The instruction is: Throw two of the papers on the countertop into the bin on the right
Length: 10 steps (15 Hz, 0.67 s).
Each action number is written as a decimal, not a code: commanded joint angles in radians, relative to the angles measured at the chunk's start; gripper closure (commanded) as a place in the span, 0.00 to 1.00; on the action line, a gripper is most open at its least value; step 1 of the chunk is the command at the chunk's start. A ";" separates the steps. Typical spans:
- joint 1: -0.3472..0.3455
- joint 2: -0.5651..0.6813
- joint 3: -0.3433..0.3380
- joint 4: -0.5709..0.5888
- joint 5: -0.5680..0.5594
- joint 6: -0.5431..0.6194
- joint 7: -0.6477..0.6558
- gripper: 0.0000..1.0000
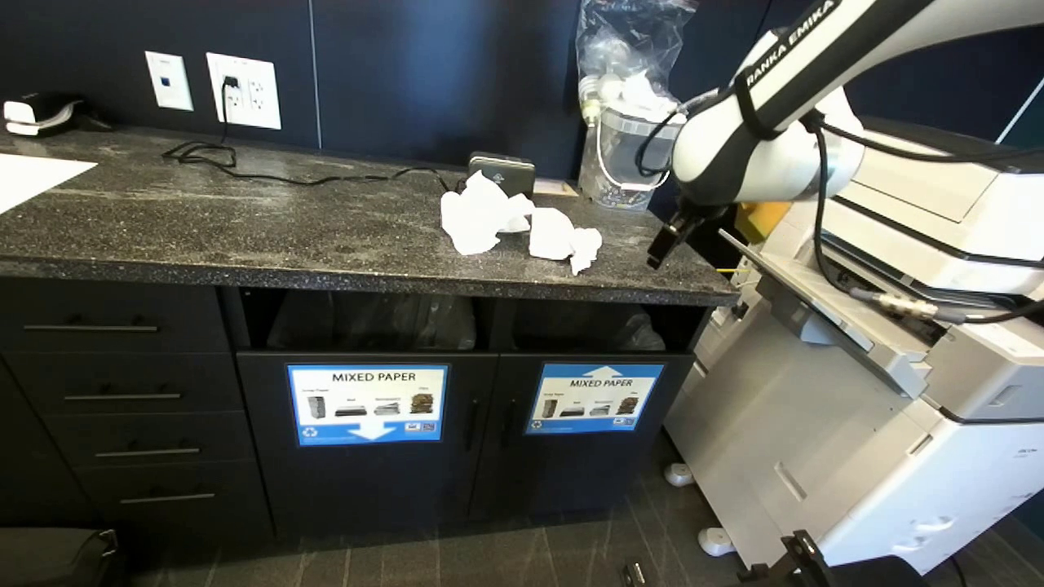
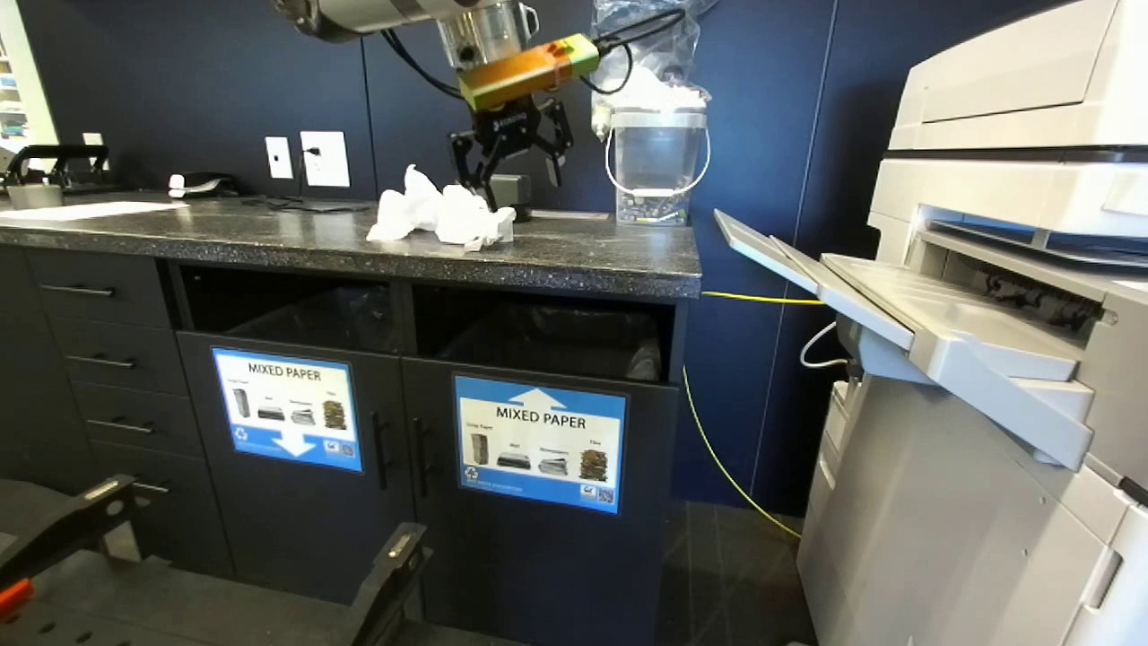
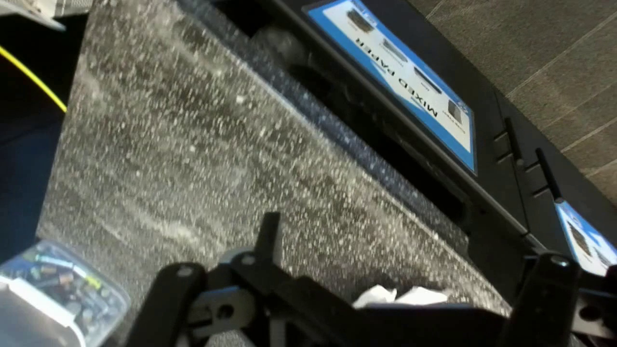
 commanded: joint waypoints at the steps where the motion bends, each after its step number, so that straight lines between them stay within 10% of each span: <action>1: -0.178 -0.063 0.238 0.192 -0.187 -0.219 -0.017 0.00; 5: -0.384 -0.004 0.554 0.464 -0.096 -0.481 -0.233 0.00; 10: -0.520 0.129 0.718 0.751 -0.146 -0.712 -0.353 0.00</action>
